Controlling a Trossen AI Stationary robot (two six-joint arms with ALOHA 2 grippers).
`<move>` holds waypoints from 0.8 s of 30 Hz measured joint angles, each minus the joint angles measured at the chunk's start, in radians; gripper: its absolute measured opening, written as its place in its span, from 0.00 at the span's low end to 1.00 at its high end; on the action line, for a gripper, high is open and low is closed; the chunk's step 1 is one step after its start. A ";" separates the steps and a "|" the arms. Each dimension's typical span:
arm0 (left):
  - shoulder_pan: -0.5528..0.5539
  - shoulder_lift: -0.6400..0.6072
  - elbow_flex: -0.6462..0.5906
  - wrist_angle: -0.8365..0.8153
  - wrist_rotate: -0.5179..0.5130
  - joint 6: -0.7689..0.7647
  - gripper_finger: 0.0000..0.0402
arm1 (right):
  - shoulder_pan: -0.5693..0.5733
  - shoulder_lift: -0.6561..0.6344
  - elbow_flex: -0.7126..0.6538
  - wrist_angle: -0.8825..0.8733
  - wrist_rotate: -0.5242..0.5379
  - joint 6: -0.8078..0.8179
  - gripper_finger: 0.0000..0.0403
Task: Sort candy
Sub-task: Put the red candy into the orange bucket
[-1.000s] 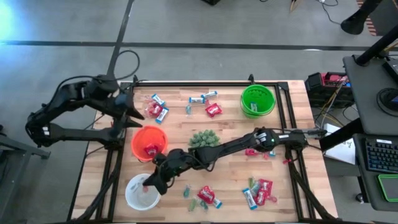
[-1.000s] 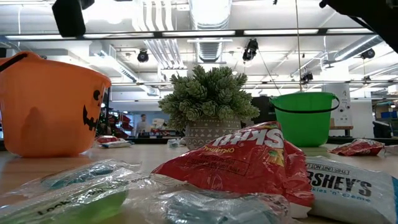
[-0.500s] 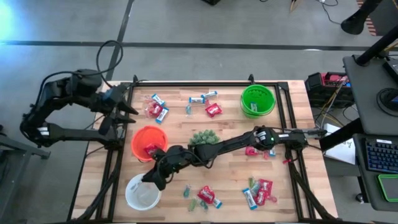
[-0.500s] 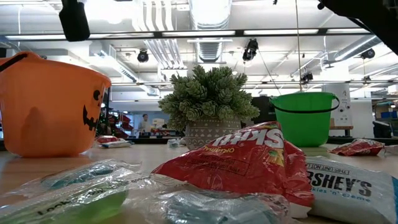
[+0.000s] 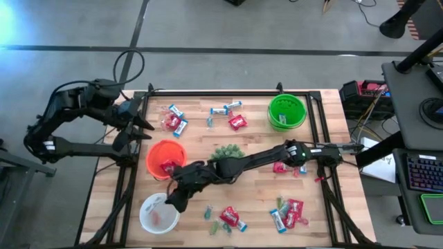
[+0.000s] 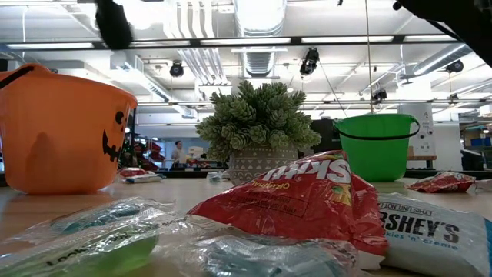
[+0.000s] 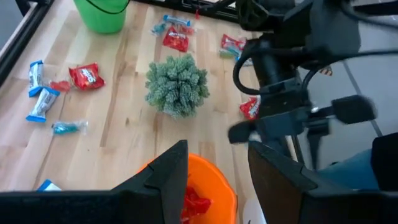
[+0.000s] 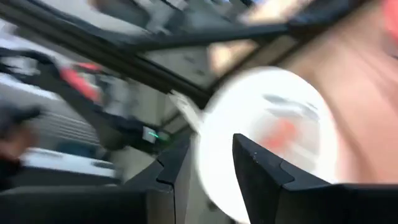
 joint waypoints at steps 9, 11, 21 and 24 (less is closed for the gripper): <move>0.000 -0.018 0.000 -0.033 0.000 0.060 0.37 | 0.000 -0.078 0.001 -0.485 0.105 -0.013 0.28; 0.000 -0.024 0.000 -0.060 0.000 0.072 0.37 | 0.000 -0.095 0.001 -0.538 0.106 -0.012 0.28; 0.000 -0.051 0.000 -0.127 -0.002 0.096 0.37 | 0.012 -0.227 0.000 -0.642 0.182 -0.016 0.25; 0.000 -0.058 0.000 -0.127 -0.049 0.103 0.37 | 0.013 -0.279 0.000 -0.736 0.305 -0.024 0.25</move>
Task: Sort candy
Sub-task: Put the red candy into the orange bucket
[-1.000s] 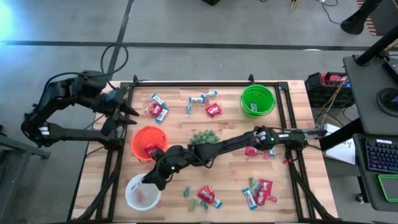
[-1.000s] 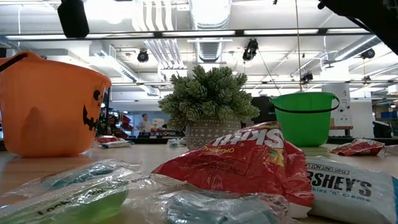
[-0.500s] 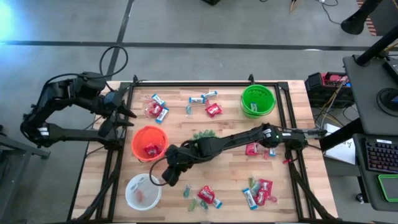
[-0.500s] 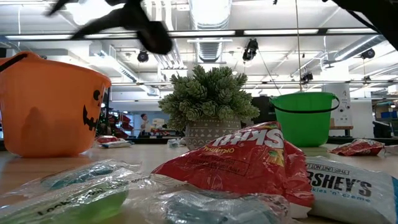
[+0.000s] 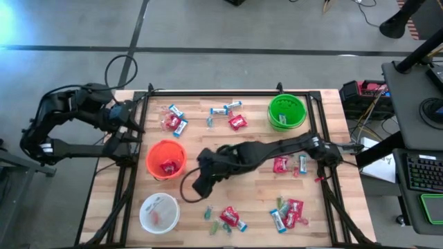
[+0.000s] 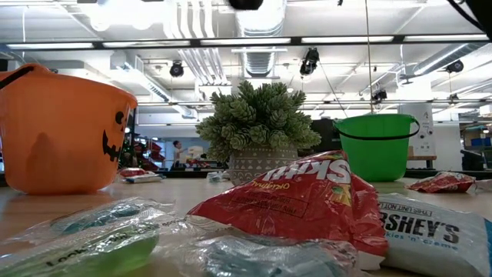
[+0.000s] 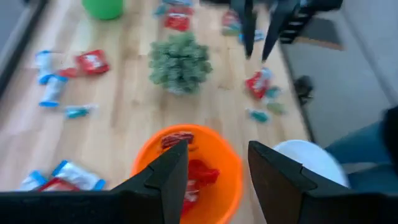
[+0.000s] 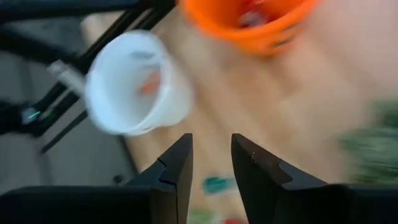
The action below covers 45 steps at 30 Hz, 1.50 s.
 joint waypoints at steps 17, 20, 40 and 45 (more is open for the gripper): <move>0.000 0.043 0.000 0.012 -0.188 -0.074 0.37 | -0.146 -0.209 0.000 -0.149 0.271 -0.344 0.26; 0.000 0.062 0.000 0.029 -0.188 -0.114 0.37 | -0.182 -0.237 0.000 -0.149 0.270 -0.465 0.25; 0.001 0.181 0.000 0.194 -0.487 -0.179 0.37 | -0.544 -0.292 -0.006 -0.390 0.269 -0.873 0.26; 0.004 0.150 0.000 0.189 -0.532 -0.197 0.37 | -0.601 -0.292 -0.025 -0.386 0.262 -0.946 0.29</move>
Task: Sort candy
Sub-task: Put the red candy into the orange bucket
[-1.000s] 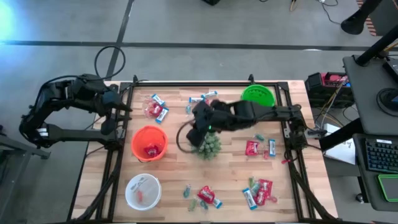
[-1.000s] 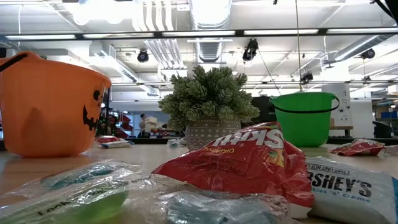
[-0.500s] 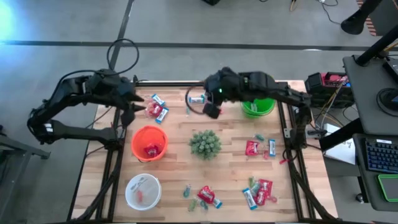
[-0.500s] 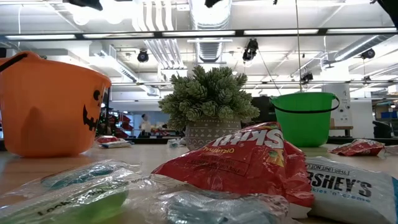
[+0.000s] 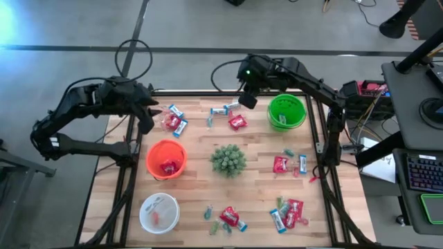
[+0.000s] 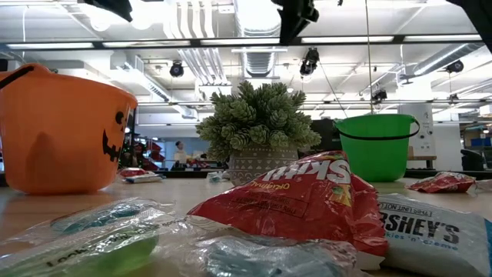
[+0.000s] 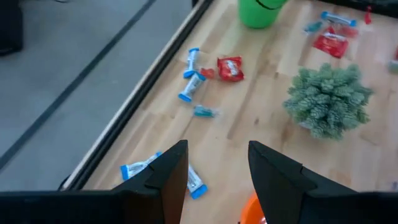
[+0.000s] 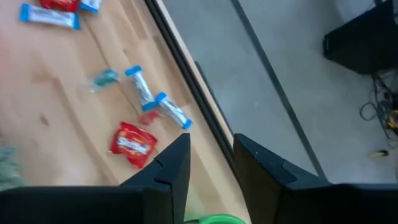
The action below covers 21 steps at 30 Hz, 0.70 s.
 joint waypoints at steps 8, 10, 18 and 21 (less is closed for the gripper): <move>0.005 -0.052 0.000 -0.024 -0.127 -0.003 0.37 | -0.100 0.003 -0.141 0.056 -0.141 0.016 0.37; 0.005 -0.061 0.000 -0.024 -0.141 0.004 0.37 | -0.118 0.004 -0.188 0.087 -0.176 0.029 0.39; 0.005 -0.086 0.000 -0.043 -0.187 -0.009 0.37 | -0.176 0.004 -0.372 0.267 -0.330 0.133 0.44; 0.005 -0.093 0.000 -0.062 -0.219 -0.012 0.37 | -0.185 0.004 -0.444 0.355 -0.433 0.192 0.44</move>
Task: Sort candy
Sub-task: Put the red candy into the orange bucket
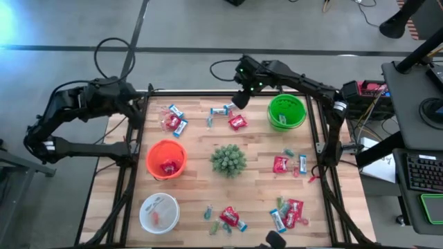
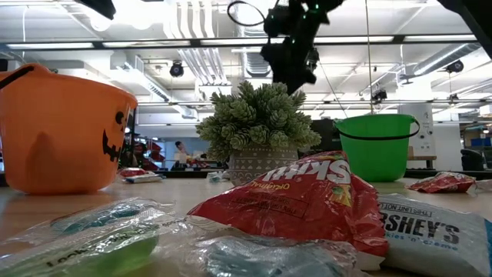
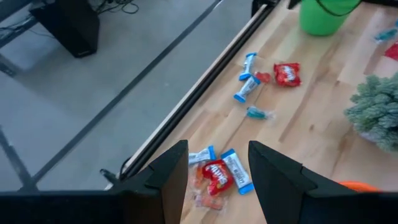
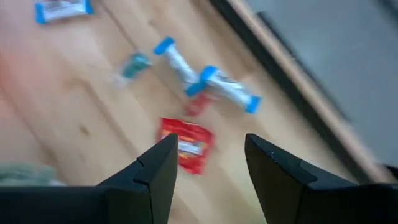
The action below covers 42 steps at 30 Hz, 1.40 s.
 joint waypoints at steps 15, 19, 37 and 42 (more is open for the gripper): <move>0.135 0.012 0.000 -0.097 -0.037 0.021 0.37 | 0.002 0.000 -0.184 0.128 -0.034 0.130 0.44; 0.188 0.030 -0.001 -0.105 -0.019 0.047 0.37 | 0.001 0.000 -0.207 0.180 -0.123 0.131 0.44; 0.230 0.053 -0.275 0.063 0.044 0.155 0.37 | 0.002 0.000 -0.318 0.186 -0.140 0.101 0.44; 0.230 0.065 -0.245 0.062 0.044 0.158 0.37 | 0.002 0.000 -0.365 0.240 -0.140 0.111 0.44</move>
